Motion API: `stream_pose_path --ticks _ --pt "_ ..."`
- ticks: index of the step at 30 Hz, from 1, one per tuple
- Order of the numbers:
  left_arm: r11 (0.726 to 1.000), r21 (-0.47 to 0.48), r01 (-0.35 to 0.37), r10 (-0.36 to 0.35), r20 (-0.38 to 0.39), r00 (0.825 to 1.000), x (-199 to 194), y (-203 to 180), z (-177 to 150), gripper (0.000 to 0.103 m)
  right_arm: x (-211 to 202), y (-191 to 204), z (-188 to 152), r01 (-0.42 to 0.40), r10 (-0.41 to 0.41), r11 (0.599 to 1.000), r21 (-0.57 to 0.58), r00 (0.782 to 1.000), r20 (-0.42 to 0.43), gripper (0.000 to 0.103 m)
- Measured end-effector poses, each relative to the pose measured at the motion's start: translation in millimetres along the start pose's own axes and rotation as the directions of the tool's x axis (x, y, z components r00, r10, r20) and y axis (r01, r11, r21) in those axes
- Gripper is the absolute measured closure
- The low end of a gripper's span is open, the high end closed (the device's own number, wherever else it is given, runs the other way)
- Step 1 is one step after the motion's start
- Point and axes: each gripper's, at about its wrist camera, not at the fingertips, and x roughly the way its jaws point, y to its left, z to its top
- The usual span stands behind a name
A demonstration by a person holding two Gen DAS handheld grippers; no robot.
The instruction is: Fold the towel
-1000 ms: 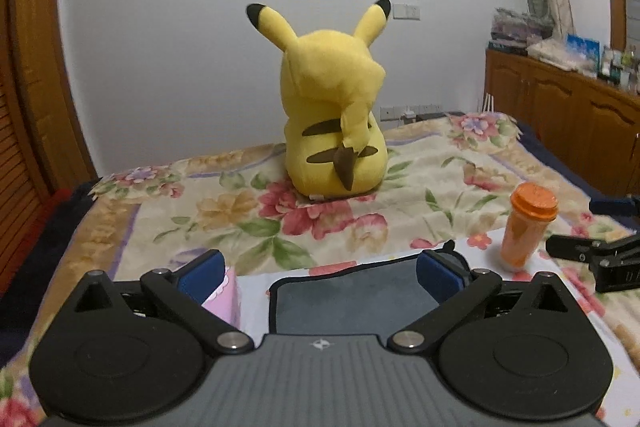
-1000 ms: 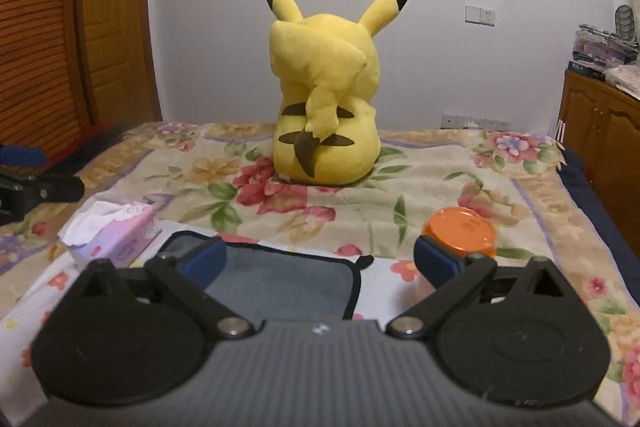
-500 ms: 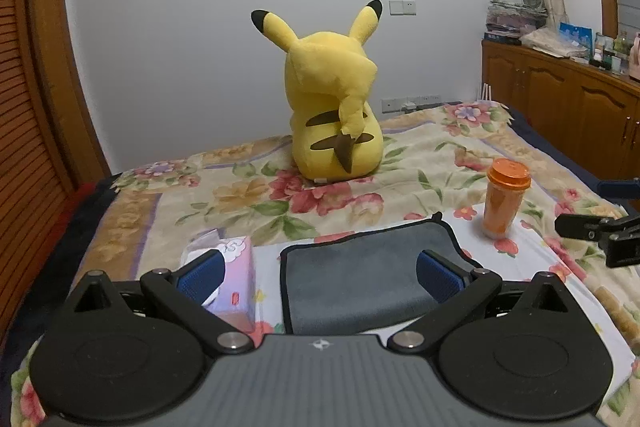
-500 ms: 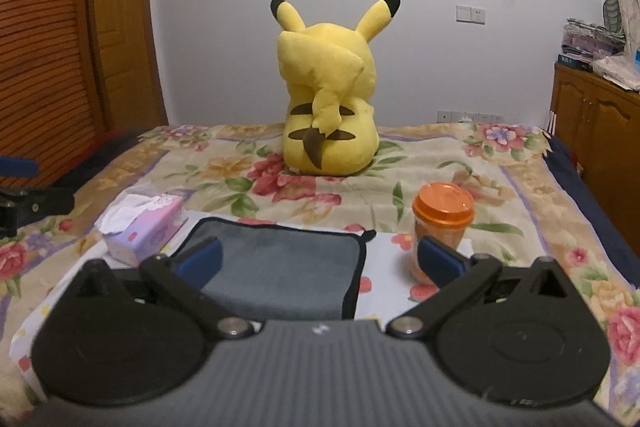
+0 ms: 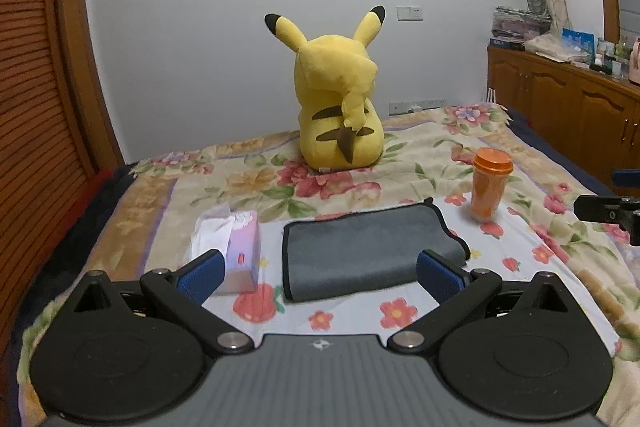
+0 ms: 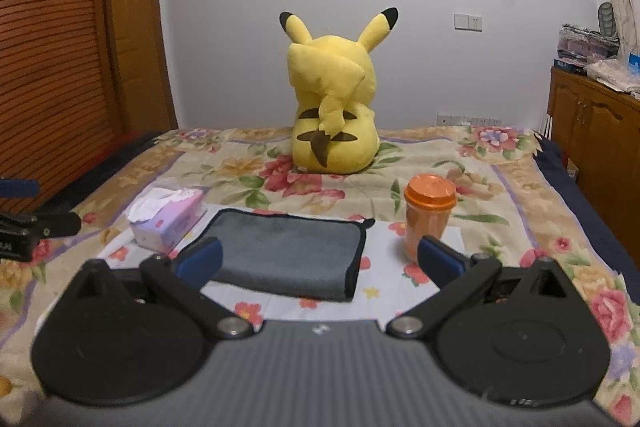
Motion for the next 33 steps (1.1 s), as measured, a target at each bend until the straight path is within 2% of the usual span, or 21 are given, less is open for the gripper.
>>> stream_pose_path --ticks 16,28,33 --pt "0.999 -0.017 0.036 -0.037 -0.031 0.999 -40.9 -15.0 -48.3 0.000 -42.6 16.1 -40.7 -0.001 0.002 1.000 0.002 0.999 -0.033 0.000" --pt "0.999 -0.038 0.008 -0.011 -0.076 0.997 -47.4 -8.6 -85.1 0.000 -43.6 20.4 -75.7 0.017 -0.013 0.997 0.076 0.999 -0.046 0.000" --pt "0.998 -0.059 0.036 -0.042 -0.103 0.994 -49.7 -14.8 -102.7 0.000 -45.2 22.5 -89.6 0.036 -0.031 0.995 0.097 0.998 -0.054 0.000"
